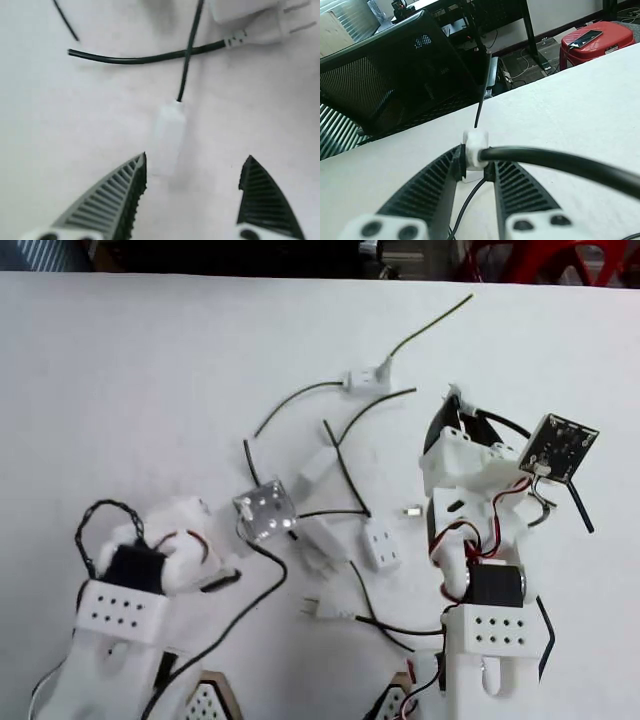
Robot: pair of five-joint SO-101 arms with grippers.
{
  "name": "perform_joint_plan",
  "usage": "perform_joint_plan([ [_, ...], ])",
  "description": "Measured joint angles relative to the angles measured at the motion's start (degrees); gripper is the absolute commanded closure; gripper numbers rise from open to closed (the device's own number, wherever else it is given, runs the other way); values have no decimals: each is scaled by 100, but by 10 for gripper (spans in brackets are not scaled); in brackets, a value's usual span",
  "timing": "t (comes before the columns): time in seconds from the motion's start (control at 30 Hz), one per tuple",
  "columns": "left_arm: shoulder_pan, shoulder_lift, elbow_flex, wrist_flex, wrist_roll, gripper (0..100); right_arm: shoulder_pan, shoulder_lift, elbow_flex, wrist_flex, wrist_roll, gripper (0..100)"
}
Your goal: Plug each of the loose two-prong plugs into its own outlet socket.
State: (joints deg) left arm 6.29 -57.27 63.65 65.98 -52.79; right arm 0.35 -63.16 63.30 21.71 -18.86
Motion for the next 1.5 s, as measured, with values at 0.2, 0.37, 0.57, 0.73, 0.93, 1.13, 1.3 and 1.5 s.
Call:
perform_joint_plan([
  [0.2,-615,0,-492,-431,0,706,0,0,0,0,0,981],
  [0.37,-1108,1046,-536,-1327,0,706,0,0,0,0,0,981],
  [0.57,-1521,2637,-1037,-2215,53,706,0,0,0,0,0,981],
  [0.73,-1538,3499,-1477,-2242,53,706,0,0,0,0,0,981],
  [0.93,-949,3622,-1653,-1512,-211,706,0,0,0,0,0,981],
  [1.13,-563,3754,-1688,-1415,-343,706,0,0,0,0,0,981],
  [1.3,-536,4668,-2224,-1407,-369,707,0,0,0,0,0,981],
  [1.5,-607,6541,-3947,-501,-378,763,0,0,0,0,0,981],
])
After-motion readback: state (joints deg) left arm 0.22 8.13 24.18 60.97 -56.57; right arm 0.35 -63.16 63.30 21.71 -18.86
